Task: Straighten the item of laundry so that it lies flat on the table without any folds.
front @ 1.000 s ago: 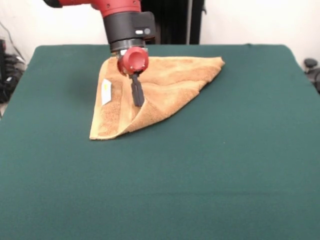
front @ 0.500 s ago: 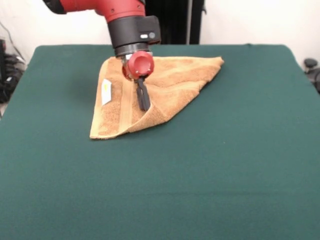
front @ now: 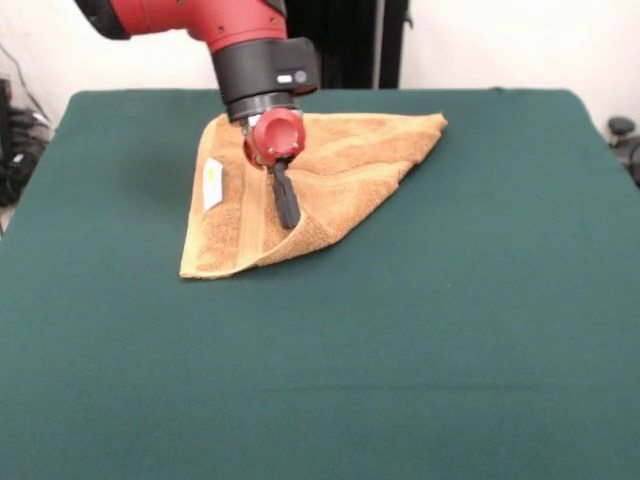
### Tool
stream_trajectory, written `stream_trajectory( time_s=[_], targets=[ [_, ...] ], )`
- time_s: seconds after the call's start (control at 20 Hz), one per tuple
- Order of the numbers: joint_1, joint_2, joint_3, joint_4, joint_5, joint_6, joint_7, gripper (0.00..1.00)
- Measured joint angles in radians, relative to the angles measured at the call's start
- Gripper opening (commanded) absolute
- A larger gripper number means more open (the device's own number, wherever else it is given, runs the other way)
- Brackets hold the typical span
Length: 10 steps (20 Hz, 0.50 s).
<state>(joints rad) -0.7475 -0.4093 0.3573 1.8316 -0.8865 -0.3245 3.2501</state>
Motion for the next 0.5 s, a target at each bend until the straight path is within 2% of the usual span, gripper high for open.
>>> stream_trajectory(
  time_s=[0.25,0.5],
  targets=[
    [-0.046,0.015,0.044,0.0,-0.016,-0.019,0.0,1.0],
    [-0.055,0.018,0.052,0.0,0.004,-0.19,0.0,1.0]
  ],
)
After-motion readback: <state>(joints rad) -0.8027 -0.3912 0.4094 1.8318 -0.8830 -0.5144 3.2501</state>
